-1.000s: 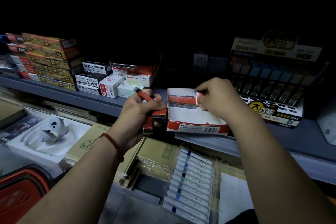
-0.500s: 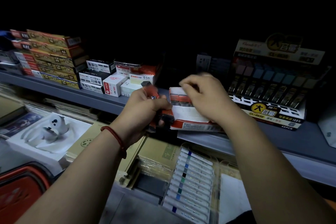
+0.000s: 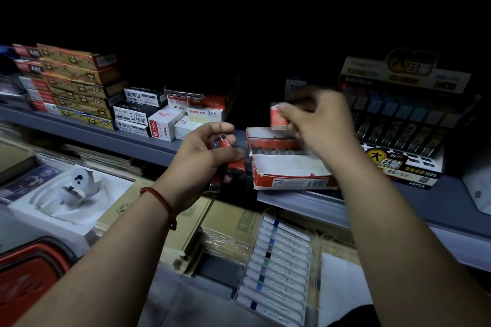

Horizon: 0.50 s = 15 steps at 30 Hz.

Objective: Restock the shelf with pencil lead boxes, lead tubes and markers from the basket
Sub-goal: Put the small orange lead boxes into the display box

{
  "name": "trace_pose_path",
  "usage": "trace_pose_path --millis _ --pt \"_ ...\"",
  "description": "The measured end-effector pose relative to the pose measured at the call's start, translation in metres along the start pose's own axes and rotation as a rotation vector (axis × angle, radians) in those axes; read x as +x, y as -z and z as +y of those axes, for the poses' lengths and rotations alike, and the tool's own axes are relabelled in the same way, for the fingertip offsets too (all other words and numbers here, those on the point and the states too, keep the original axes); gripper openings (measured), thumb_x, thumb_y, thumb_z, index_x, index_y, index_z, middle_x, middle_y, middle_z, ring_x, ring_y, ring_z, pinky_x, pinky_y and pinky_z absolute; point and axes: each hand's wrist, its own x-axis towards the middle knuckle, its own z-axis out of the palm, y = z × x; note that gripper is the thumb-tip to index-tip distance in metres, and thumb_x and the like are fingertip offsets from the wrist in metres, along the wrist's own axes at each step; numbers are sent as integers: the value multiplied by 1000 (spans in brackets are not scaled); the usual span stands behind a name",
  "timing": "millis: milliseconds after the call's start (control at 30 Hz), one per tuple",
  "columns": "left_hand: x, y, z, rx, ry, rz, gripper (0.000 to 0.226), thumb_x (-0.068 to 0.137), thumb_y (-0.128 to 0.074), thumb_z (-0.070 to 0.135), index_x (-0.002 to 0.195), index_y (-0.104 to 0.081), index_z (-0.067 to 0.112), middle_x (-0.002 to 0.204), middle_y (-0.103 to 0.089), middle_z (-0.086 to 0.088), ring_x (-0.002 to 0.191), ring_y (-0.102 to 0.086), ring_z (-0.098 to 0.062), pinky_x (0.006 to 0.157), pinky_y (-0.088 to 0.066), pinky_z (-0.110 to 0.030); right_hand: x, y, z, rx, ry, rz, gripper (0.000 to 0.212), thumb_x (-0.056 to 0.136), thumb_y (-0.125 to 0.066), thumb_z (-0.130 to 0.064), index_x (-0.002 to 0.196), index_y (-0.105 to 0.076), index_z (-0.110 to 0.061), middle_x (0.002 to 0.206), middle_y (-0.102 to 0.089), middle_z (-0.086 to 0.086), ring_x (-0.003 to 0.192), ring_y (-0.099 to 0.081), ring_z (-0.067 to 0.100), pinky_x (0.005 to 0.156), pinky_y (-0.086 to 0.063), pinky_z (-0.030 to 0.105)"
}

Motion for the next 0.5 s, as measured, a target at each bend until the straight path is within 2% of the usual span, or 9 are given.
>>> trace_pose_path --millis 100,167,267,300,333,400,500 --pt "2 3 -2 -46 -15 36 39 83 -72 -3 113 -60 20 105 -62 -2 80 -66 -21 51 -53 -30 3 28 19 -251 -78 81 11 89 -75 -22 80 -70 -17 74 -67 5 67 -64 16 47 -42 18" --pt "3 3 -3 -88 -21 66 38 82 -72 -2 111 -61 18 106 -63 -3 75 -67 -19 49 -52 -28 2 35 28 -341 -92 74 16 89 -74 -20 74 -68 -18 71 -67 8 70 -67 22 49 -42 20" --pt "4 2 -4 -148 -25 84 41 75 -75 4 112 -61 16 104 -63 -4 69 -67 -17 49 -53 -26 1 31 36 -387 -94 37 13 88 -75 -20 79 -70 -12 63 -63 6 53 -65 8 44 -45 16" --pt "3 1 -4 -163 -25 85 43 73 -75 7 113 -61 15 104 -62 -5 69 -67 -16 49 -53 -26 1 28 40 -429 -71 29 13 87 -76 -22 80 -71 -12 62 -63 5 51 -64 9 47 -51 19" --pt "3 0 -4 -177 -26 86 44 73 -75 8 114 -60 14 104 -62 -6 70 -67 -16 50 -53 -25 2 25 44 -482 -45 31 13 85 -77 -23 79 -71 -14 64 -65 6 55 -66 15 54 -57 27" --pt "3 0 -5 -203 -25 87 43 75 -74 7 115 -60 12 104 -61 -7 69 -64 -16 50 -53 -24 1 22 45 -551 -14 20 10 84 -76 -24 79 -73 -17 69 -68 7 65 -67 26 65 -60 40" --pt "1 1 -5 -210 -17 79 44 74 -76 11 116 -62 12 102 -64 -8 68 -62 -20 52 -53 -27 -2 23 43 -617 14 -55 8 89 -71 -18 86 -77 -15 77 -69 8 74 -67 27 71 -58 36"
